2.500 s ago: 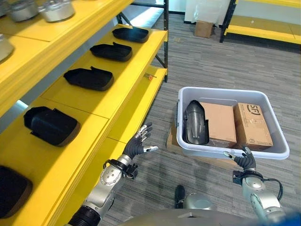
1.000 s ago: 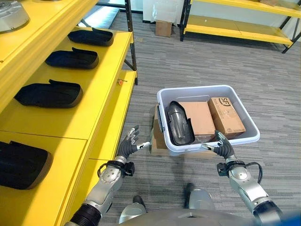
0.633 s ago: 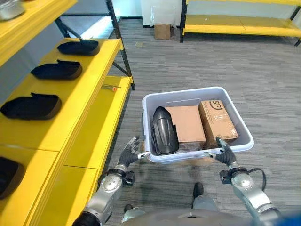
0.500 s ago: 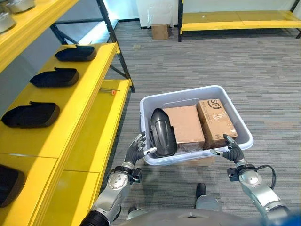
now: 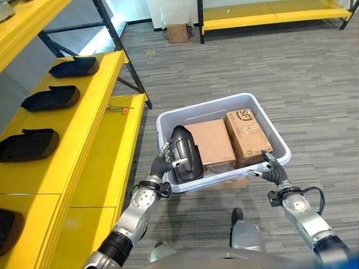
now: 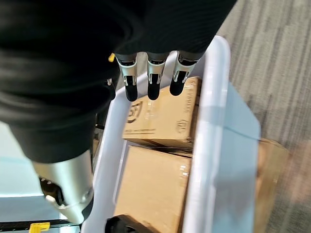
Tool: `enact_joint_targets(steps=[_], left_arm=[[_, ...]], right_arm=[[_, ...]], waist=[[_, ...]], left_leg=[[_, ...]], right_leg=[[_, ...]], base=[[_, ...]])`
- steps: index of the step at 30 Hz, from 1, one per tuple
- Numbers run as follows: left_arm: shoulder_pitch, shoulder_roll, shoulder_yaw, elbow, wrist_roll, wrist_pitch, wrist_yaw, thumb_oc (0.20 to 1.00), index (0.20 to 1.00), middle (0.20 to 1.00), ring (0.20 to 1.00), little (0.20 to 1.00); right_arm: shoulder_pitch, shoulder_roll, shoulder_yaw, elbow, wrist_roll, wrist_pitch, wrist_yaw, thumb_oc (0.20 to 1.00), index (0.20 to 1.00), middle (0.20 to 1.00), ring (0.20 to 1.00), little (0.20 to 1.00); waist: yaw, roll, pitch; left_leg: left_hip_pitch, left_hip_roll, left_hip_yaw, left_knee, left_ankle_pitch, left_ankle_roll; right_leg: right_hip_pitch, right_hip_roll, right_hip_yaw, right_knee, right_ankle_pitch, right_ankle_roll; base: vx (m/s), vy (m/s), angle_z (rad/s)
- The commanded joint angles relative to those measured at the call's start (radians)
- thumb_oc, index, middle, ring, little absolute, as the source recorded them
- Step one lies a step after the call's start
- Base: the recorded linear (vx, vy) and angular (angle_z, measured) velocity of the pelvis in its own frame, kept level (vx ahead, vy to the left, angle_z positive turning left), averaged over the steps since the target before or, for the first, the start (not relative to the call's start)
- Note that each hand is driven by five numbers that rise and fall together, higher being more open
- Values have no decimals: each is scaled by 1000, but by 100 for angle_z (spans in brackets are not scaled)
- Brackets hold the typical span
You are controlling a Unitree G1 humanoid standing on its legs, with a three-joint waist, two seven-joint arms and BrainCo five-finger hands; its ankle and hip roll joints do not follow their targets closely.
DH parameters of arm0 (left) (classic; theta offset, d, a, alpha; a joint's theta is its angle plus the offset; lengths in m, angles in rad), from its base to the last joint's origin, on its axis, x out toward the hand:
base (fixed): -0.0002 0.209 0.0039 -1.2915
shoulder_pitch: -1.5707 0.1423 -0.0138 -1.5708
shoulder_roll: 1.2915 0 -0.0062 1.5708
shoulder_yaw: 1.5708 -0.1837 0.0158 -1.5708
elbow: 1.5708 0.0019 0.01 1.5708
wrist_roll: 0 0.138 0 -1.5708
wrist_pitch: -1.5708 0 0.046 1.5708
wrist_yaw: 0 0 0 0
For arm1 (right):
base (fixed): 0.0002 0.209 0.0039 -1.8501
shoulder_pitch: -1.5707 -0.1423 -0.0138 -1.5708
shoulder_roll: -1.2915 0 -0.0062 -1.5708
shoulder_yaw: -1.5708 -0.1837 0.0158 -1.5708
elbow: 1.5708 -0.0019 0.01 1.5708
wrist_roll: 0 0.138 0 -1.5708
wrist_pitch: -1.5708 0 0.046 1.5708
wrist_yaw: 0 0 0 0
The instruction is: Move parts from the plastic box to the shelf.
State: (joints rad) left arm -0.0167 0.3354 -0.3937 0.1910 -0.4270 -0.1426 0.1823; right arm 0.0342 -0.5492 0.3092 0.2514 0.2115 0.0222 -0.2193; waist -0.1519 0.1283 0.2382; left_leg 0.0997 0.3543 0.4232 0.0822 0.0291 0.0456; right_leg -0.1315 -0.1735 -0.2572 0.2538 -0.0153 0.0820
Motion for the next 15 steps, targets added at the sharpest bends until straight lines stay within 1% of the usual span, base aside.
enact_joint_targets(steps=[1, 2, 3, 4, 5, 6, 8, 9, 10, 11, 12, 14, 15], left_arm=[[-1, 42, 27, -24, -43, -65, 16, 1000, 1000, 1000, 1000, 1000], [1, 33, 30, -33, -43, -61, 25, 1000, 1000, 1000, 1000, 1000], [1, 31, 30, -34, -43, -59, 25, 1000, 1000, 1000, 1000, 1000], [-1, 28, 29, -39, -46, -55, 27, 1000, 1000, 1000, 1000, 1000], [-5, 24, 30, -42, -33, -46, 35, 1000, 1000, 1000, 1000, 1000], [-11, 24, 33, -39, -24, -36, 49, 1000, 1000, 1000, 1000, 1000], [-19, 23, 35, -27, -15, -25, 51, 1000, 1000, 1000, 1000, 1000], [-22, 24, 34, -26, -15, -23, 51, 1000, 1000, 1000, 1000, 1000], [-34, 27, 29, -23, -2, -6, 59, 1000, 1000, 1000, 1000, 1000], [-34, 27, 29, -23, -2, -5, 59, 1000, 1000, 1000, 1000, 1000], [-49, 31, 21, -18, 3, 7, 57, 1000, 1000, 1000, 1000, 1000], [-64, 29, 7, -14, 14, 16, 52, 1000, 1000, 1000, 1000, 1000], [-78, 25, -9, -8, 21, 24, 67, 1000, 1000, 1000, 1000, 1000]], right_arm=[[-2, 23, -20, -60, -39, -60, 0, 1000, 1000, 1000, 1000, 1000], [2, 25, -12, -57, -50, -67, 1, 1000, 1000, 1000, 1000, 1000], [1, 25, -10, -56, -50, -68, 1, 1000, 1000, 1000, 1000, 1000], [2, 27, 1, -68, -53, -69, -16, 1000, 1000, 1000, 1000, 1000], [5, 22, 4, -87, -52, -60, -25, 1000, 1000, 1000, 1000, 1000], [3, 18, 5, -91, -44, -51, -21, 1000, 1000, 1000, 1000, 1000], [7, 20, 7, -100, -10, -43, -19, 1000, 1000, 1000, 1000, 1000], [8, 20, 6, -101, -8, -44, -18, 1000, 1000, 1000, 1000, 1000], [16, 25, 3, -101, -4, -51, -15, 1000, 1000, 1000, 1000, 1000], [16, 25, 3, -101, -4, -51, -15, 1000, 1000, 1000, 1000, 1000], [24, 35, 2, -108, 13, -46, -9, 1000, 1000, 1000, 1000, 1000], [33, 47, 7, -114, 3, -41, -1, 1000, 1000, 1000, 1000, 1000], [32, 57, 16, -115, -2, -32, 1, 1000, 1000, 1000, 1000, 1000]], waist=[[-15, -92, 2], [-6, -87, 16], [-5, -87, 18], [-9, -78, 24], [-11, -73, 27], [-11, -79, 28], [-14, -82, 28], [-15, -82, 27], [-21, -83, 25], [-20, -83, 25], [-23, -87, 22], [-26, -95, 20], [-27, -98, 21]], left_leg=[[-82, -5, 7, 240, 155, -211], [-117, -13, -51, 210, 193, -219], [-118, -15, -57, 200, 197, -220], [-118, 7, -48, 78, 255, -231], [-124, 17, -52, 33, 282, -219], [-113, 3, -68, 1, 224, -199], [-93, -10, -64, -11, 185, -195], [-90, -13, -62, -16, 175, -192], [-70, -30, -55, -34, 139, -182], [-69, -30, -54, -34, 139, -182], [-49, -51, -55, -51, 103, -171], [-26, -81, -52, -69, 68, -160], [-18, -94, -56, -79, 58, -156]], right_leg=[[181, 27, -43, -89, -99, -75], [185, 32, -17, -83, -98, -70], [186, 31, -13, -81, -98, -68], [188, 22, -7, -87, -90, -55], [178, 17, -4, -83, -80, -52], [168, -3, 10, -63, -87, -38], [160, -15, 10, -51, -85, -30], [158, -17, 10, -48, -86, -28], [154, -23, 11, -40, -85, -20], [154, -23, 12, -40, -85, -20], [155, -26, 17, -46, -74, -9], [162, -28, 27, -70, -52, 6], [163, -24, 32, -87, -42, 12]], base=[[78, 39, 17], [76, 72, 20], [106, 243, 19], [53, 253, 7], [86, 358, 7], [51, 223, -5], [70, 173, -24], [97, 171, -40], [62, 92, -40], [116, 126, -28], [88, 66, -26], [125, 98, -1], [89, 74, 16]])
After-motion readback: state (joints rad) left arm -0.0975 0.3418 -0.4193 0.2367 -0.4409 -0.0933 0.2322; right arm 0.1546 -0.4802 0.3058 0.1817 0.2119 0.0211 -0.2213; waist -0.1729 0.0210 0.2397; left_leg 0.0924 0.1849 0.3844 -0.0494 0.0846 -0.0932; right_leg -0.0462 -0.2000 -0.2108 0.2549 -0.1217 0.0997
